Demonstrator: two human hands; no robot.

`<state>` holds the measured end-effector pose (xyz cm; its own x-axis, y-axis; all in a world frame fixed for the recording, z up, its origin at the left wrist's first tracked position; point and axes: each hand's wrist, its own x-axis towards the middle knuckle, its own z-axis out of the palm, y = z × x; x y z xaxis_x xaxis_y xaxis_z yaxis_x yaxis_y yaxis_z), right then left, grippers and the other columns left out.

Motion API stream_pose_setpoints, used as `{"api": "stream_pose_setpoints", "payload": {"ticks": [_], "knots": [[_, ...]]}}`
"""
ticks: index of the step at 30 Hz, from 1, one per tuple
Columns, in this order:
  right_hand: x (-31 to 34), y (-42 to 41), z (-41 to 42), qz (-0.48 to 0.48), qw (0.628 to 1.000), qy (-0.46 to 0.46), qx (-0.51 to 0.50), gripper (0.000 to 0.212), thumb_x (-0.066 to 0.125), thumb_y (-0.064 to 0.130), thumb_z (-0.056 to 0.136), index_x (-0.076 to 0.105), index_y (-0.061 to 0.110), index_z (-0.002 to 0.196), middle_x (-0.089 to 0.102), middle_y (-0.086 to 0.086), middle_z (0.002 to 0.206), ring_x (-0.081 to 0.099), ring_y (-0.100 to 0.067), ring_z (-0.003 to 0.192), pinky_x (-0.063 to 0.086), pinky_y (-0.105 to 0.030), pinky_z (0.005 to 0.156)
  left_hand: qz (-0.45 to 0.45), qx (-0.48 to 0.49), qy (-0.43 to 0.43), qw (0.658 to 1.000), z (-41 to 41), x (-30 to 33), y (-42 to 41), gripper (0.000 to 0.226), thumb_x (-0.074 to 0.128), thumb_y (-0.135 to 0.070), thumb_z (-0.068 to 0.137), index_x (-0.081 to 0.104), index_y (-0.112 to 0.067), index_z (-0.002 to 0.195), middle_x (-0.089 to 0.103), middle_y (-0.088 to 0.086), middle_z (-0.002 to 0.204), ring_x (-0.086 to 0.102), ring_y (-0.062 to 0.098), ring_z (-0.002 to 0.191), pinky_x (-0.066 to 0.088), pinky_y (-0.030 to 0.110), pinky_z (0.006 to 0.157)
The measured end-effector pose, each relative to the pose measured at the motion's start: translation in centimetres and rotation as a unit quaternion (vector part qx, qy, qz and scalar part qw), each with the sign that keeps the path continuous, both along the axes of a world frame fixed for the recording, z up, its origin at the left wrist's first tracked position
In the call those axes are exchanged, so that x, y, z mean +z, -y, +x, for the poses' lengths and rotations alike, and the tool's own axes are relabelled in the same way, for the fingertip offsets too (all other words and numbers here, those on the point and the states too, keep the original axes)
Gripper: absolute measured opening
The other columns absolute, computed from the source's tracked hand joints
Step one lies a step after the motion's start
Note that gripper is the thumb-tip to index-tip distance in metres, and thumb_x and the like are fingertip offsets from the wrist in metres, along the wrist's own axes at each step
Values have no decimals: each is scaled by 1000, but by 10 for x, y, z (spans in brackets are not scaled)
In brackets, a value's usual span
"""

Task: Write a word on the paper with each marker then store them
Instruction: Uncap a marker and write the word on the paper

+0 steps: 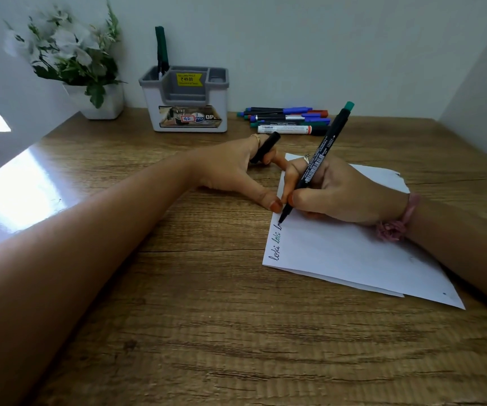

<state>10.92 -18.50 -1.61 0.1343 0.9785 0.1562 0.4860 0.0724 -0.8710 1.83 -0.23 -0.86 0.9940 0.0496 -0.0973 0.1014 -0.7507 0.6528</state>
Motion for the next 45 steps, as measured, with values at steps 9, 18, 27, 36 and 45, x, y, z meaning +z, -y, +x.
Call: {"api": "stream_pose_setpoints", "payload": {"ticks": [9,18,27,36,45], "knots": [[0,0,-1,12,1000,13,-2,4,53,0,77,57,-4,78,56,-27,65,47,-3,43,37,-11,45,-10,-10,-2,1000,0,2,2,63,83,-44,51,38,-40,95,43,-21,99,43,-3,97,34,15,81],[-1,-1,1,14,1000,3,0,11,61,14,71,57,3,72,53,-9,59,47,-2,46,37,-12,47,-10,-18,5,1000,0,1,2,61,85,-47,51,40,-41,91,44,-18,98,44,-2,95,35,19,80],[0,-1,-2,22,999,17,-19,4,55,2,74,57,0,72,52,2,51,45,-3,42,35,-11,44,-4,-16,5,1000,0,1,2,71,85,-52,47,40,-42,101,46,-17,110,44,3,108,37,21,89],[1,0,-3,16,999,11,-29,3,54,4,74,56,4,71,49,-2,53,42,-2,42,34,-13,44,18,-2,3,1000,2,-2,0,87,79,-63,42,34,-34,111,42,-24,101,44,4,100,38,27,93],[1,0,-4,18,999,16,-42,7,54,6,74,58,0,76,53,-9,54,45,-4,42,36,-14,43,3,-5,3,1000,2,-2,-1,78,80,-62,41,36,-40,102,44,-24,101,45,3,101,37,26,92]]}}
